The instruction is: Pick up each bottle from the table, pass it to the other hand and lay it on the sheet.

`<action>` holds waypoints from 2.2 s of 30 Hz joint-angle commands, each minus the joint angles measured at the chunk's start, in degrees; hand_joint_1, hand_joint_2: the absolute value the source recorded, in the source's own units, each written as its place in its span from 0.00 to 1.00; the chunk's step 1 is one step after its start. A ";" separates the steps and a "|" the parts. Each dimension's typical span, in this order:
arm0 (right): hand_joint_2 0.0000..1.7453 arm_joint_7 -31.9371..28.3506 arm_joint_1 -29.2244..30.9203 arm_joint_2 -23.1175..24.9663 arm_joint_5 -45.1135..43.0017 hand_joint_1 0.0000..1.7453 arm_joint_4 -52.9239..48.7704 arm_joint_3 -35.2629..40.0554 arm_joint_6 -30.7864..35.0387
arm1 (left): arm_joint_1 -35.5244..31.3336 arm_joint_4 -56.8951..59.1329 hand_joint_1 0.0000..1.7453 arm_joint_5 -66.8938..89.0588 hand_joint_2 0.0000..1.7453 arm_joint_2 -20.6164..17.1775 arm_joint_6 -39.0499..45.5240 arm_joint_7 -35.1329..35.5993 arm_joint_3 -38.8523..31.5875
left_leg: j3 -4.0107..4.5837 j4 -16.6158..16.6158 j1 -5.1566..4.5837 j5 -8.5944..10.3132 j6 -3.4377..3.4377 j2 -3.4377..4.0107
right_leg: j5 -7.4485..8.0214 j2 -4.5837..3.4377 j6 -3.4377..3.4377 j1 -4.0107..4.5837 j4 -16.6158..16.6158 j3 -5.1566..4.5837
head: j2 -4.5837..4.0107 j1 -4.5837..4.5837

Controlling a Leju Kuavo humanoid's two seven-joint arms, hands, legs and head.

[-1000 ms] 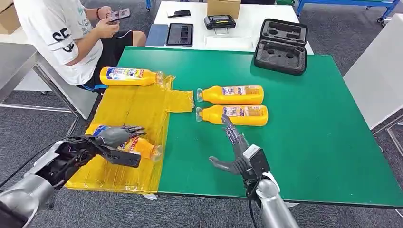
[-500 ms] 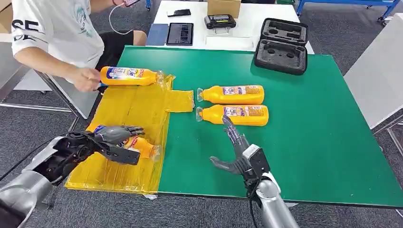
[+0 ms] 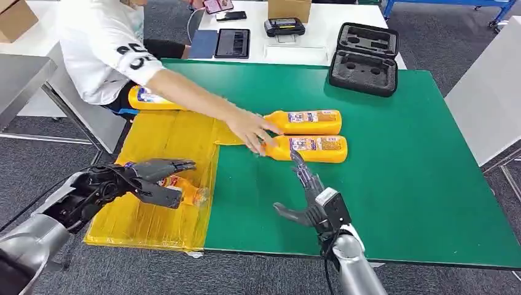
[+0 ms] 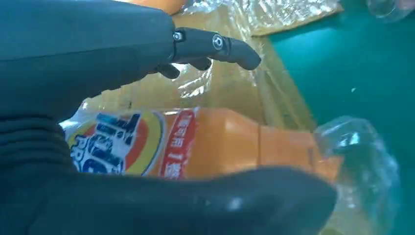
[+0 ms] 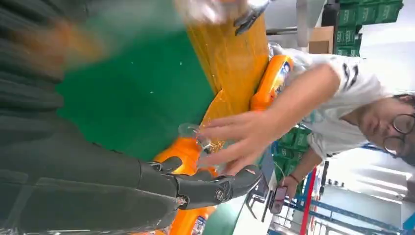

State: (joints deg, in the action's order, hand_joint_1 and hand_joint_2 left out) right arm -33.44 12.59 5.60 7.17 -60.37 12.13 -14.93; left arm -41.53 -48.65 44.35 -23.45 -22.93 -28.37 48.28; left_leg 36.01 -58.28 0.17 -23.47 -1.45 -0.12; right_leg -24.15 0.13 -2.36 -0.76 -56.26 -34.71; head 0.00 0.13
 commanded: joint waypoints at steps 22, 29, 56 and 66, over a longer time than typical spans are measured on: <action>1.00 0.80 -0.74 -0.87 1.01 0.00 -2.32 -1.17 0.32 | 9.34 -11.20 0.00 -14.75 0.00 6.21 15.02 -8.99 -15.25 | -0.34 0.15 0.01 -0.07 0.06 -0.03 | -0.09 0.05 0.08 0.02 0.14 0.37 | 0.00 0.00; 1.00 3.72 -3.95 -0.88 5.77 0.00 -11.13 2.05 3.28 | 37.70 -37.99 0.00 -28.59 1.00 24.05 47.12 -11.63 -32.70 | -0.40 0.22 -0.25 -0.17 -0.08 0.08 | -0.14 -0.04 -0.04 -0.27 0.28 0.41 | 0.00 0.00; 1.00 22.54 -11.36 -32.29 13.29 0.00 -34.83 3.49 0.85 | 48.64 -46.39 0.00 -36.24 1.00 24.81 57.89 -11.63 -36.01 | 0.03 0.04 -0.24 -0.33 -0.26 -0.13 | -0.19 0.22 -0.01 -0.18 0.20 0.16 | 0.00 -0.04; 1.00 25.26 -18.20 -38.14 5.96 0.00 -39.64 2.12 -6.16 | 48.57 -45.15 0.00 -35.84 1.00 26.05 57.03 -11.63 -37.11 | -0.15 0.00 -0.23 -0.48 -0.27 -0.18 | -0.38 0.28 -0.14 -0.18 0.23 0.39 | 0.00 -0.04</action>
State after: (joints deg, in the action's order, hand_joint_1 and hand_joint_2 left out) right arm -9.27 -3.14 -28.99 14.55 -97.16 13.92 -18.41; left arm 7.96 -96.52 8.33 0.98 34.29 -40.15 13.11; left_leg 36.34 -58.29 -0.12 -23.76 -1.84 -0.26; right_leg -24.32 0.37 -2.62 -1.00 -56.08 -34.83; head 0.00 0.09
